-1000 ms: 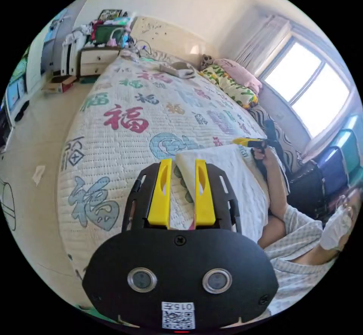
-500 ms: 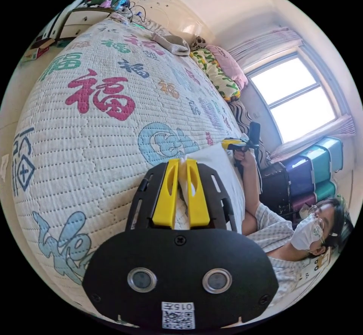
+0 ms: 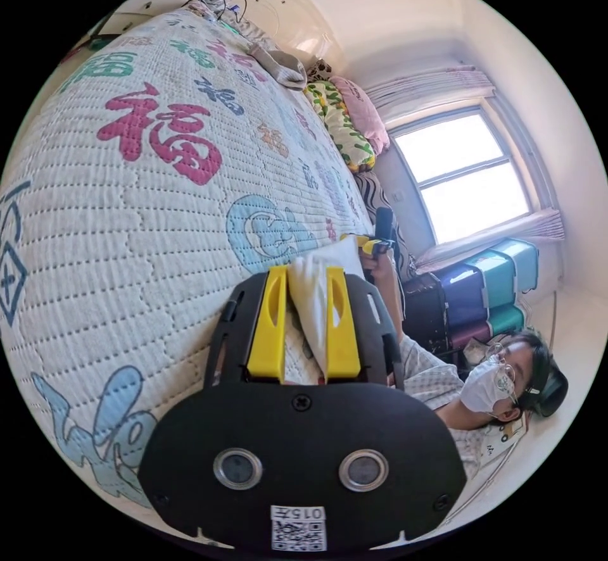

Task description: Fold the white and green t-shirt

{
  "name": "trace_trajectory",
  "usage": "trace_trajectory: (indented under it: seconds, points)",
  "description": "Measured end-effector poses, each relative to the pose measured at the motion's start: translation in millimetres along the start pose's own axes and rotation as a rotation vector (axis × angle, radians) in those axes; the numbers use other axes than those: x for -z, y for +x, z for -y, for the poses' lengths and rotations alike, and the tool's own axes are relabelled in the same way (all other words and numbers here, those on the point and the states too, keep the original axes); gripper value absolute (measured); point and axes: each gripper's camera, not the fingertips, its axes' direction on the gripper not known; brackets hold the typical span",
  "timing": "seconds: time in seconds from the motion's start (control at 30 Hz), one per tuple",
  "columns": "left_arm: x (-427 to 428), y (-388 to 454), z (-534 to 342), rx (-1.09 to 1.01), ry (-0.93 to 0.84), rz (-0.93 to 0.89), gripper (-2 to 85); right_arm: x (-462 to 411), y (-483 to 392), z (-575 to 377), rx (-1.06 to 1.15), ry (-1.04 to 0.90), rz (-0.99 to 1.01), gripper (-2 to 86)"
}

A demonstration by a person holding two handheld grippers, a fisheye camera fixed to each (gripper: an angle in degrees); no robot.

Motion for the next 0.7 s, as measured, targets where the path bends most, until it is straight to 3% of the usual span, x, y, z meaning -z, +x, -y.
trace_trajectory:
  seconds: [0.17, 0.43, 0.7]
  points:
    - [-0.6, 6.8, -16.9, -0.004, -0.028, 0.023, 5.1, -21.8, 2.0, -19.0, 0.004, -0.051, 0.006, 4.5]
    - [26.4, 47.1, -62.4, -0.127, 0.101, -0.043, 2.0, -20.3, -59.6, -66.2, 0.1, 0.113, -0.102, 1.4]
    - [117.5, 242.3, -137.2, -0.651, 0.368, 0.015, 1.0, -8.9, -264.4, -144.1, 0.534, 0.385, -0.332, 1.2]
